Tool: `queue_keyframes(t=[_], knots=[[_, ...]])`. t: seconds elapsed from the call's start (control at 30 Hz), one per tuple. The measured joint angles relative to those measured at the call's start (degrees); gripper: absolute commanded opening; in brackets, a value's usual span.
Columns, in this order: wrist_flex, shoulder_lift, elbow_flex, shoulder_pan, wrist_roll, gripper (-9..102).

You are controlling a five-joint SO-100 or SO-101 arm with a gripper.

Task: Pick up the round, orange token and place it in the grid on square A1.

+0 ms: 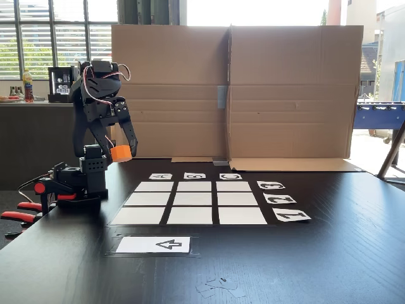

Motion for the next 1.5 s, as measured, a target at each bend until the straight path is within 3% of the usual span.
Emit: queue_keyframes(t=[0.23,0.5,0.97,1.5], knots=[[-1.7,11.0,20.0,-2.5,-2.8,2],[-6.9,12.0,32.7,-7.0,-3.8,3],[-19.0,-3.2,34.1,-11.6,-3.8,3],[-23.9,-10.9,34.1,-14.4,-3.8,3]])
